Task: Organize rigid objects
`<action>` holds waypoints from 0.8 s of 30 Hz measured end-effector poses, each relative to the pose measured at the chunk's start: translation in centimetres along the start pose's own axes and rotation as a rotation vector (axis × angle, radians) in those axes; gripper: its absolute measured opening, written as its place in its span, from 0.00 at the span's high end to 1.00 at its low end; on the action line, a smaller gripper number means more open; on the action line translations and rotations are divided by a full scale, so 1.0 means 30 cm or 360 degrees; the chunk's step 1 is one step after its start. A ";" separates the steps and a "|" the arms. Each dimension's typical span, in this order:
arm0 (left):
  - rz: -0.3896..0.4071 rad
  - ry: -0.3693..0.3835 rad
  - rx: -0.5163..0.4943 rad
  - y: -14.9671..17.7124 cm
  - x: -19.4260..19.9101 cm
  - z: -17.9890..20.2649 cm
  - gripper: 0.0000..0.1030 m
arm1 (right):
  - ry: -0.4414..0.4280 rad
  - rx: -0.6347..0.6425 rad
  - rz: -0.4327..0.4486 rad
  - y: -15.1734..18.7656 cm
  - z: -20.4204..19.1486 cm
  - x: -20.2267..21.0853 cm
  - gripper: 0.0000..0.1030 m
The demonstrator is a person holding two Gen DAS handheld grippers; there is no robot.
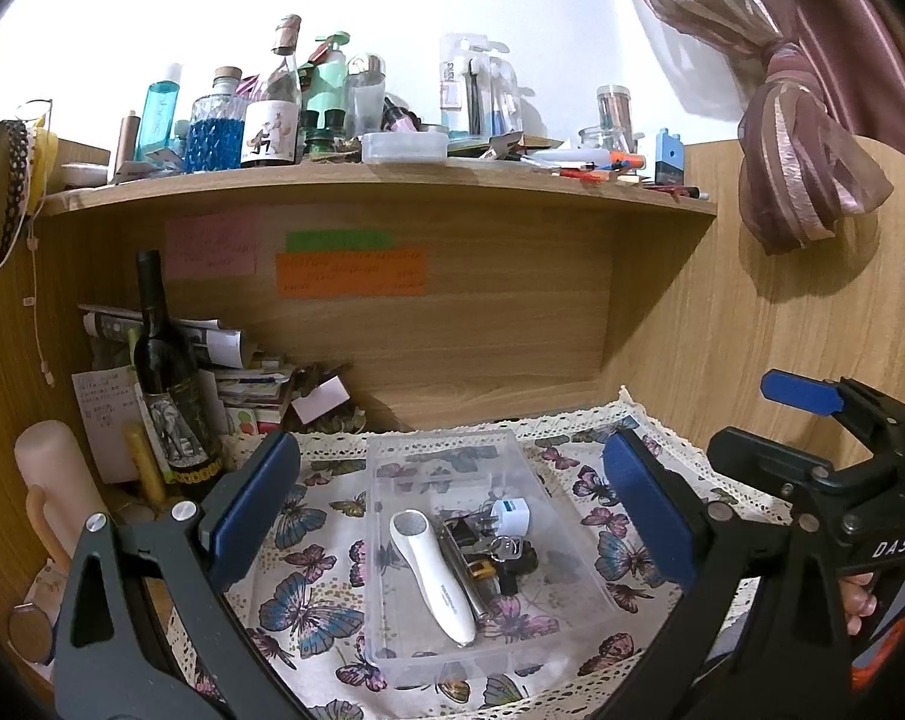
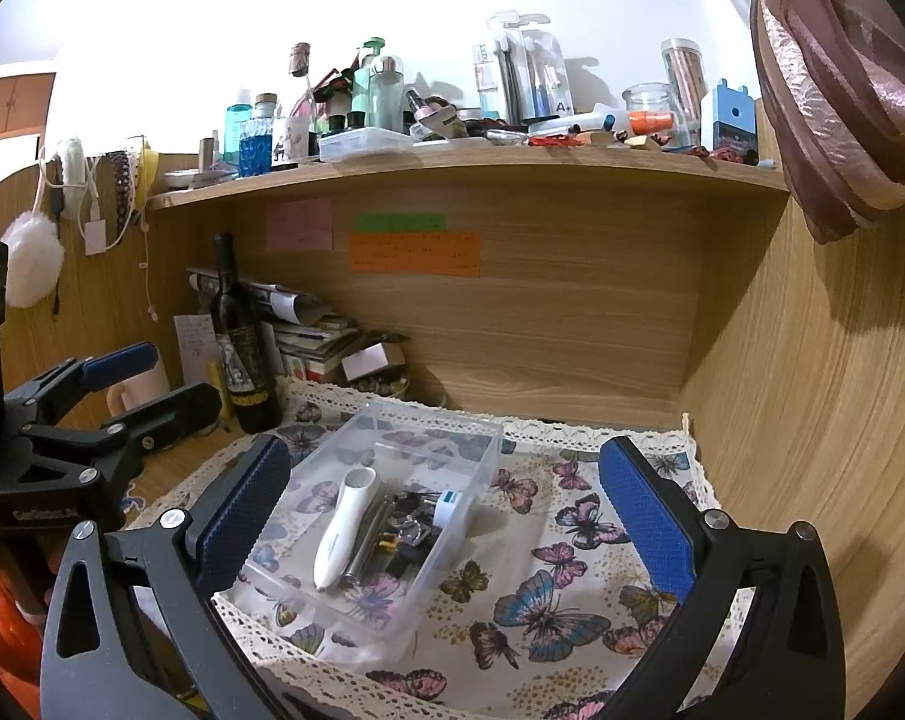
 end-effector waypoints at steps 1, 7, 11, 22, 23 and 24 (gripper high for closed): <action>0.0002 0.0002 -0.0001 -0.001 0.000 0.001 0.00 | 0.0003 0.0001 0.0003 0.000 0.000 0.002 0.00; 0.0016 0.0007 -0.0003 -0.003 0.002 0.004 0.00 | 0.0006 0.0007 0.0012 -0.001 -0.001 0.010 0.00; 0.0019 0.0009 -0.0001 -0.002 0.004 0.003 0.00 | 0.0006 0.0007 0.0014 -0.002 0.002 0.011 0.00; 0.0007 0.0008 -0.0007 -0.001 -0.001 0.010 0.00 | 0.0010 -0.0002 0.0017 -0.005 0.004 0.017 0.00; 0.0008 0.0006 -0.0005 -0.001 -0.002 0.010 0.00 | 0.0011 -0.0003 0.0018 -0.005 0.004 0.018 0.00; 0.0006 0.0008 -0.0002 0.000 -0.004 0.011 0.00 | 0.0011 -0.0004 0.0019 -0.006 0.004 0.017 0.00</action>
Point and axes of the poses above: each gripper's, at about its wrist camera, not at the fingertips, and x roughly against the way its jaws point, z to its right, y to its underside, the point moved 3 cm from there along -x, roughly the way its jaws point, and after that the axes turned 6 degrees about x, right-handed, at the moved point
